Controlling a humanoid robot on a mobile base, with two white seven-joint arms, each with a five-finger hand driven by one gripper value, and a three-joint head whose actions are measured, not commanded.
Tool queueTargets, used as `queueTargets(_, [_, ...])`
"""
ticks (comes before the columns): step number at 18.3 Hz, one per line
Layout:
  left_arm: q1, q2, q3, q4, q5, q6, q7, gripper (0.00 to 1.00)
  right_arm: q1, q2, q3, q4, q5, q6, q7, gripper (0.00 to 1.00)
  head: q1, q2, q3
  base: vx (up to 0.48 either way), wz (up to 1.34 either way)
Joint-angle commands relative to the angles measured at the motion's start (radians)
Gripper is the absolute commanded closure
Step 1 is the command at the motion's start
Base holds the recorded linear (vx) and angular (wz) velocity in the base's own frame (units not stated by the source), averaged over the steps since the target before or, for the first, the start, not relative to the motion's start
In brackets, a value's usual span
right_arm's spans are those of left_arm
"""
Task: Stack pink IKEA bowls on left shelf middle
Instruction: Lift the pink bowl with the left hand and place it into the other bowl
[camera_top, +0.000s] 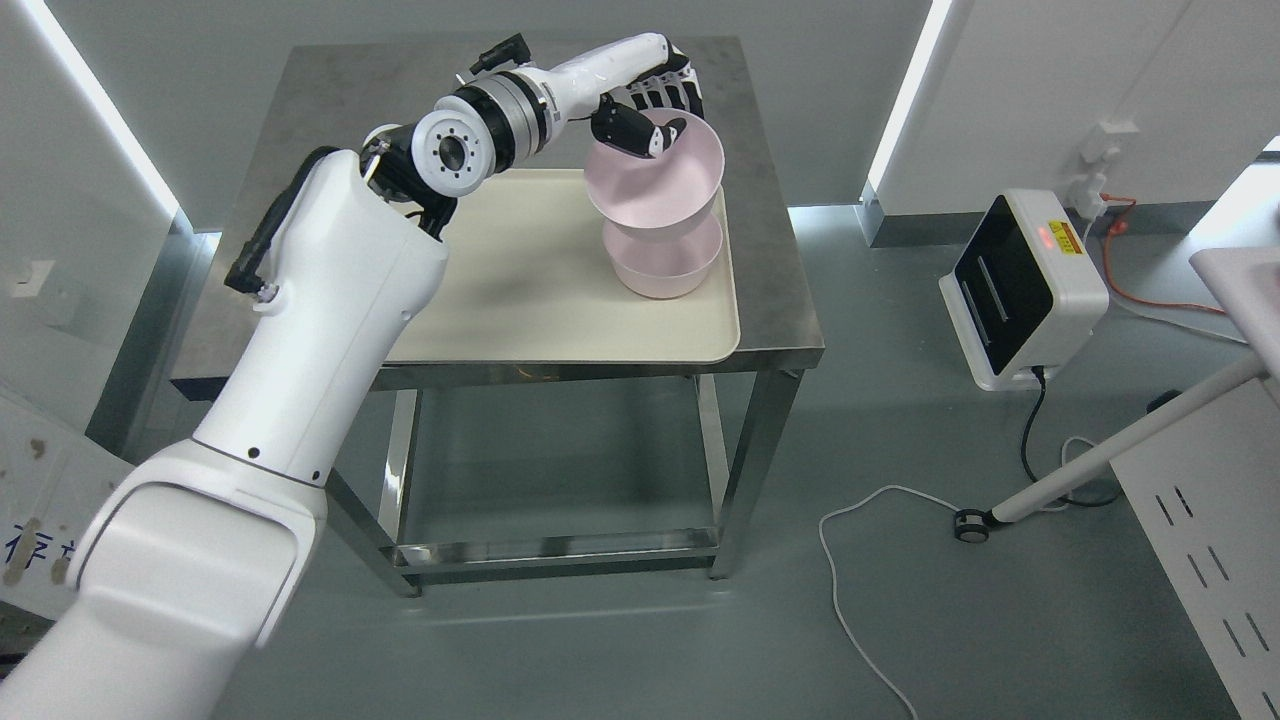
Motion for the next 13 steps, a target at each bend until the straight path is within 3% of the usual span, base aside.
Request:
queueTargets(1, [-0.015,-0.033,-0.240,0.115,0.039,-0.001,0.070,0.99,0.029,-0.017,-0.011,-0.034,-0.001,-0.001,0.000,0.00,0.0000,0.000,0.000,0.000,0.00])
queueTargets(4, [-0.045,-0.033,-0.236,0.166,0.043,-0.001,0.125,0.99,0.029,-0.017,-0.012,-0.034,-0.001,0.001,0.000,0.00,0.0000,0.000,0.000,0.000,0.00])
queueTargets(13, [-0.094,-0.033,-0.182,0.266,0.036,-0.036,0.122,0.93,0.029,-0.017,-0.012,-0.034,-0.001,0.001,0.000,0.00,0.0000,0.000,0.000,0.000,0.00])
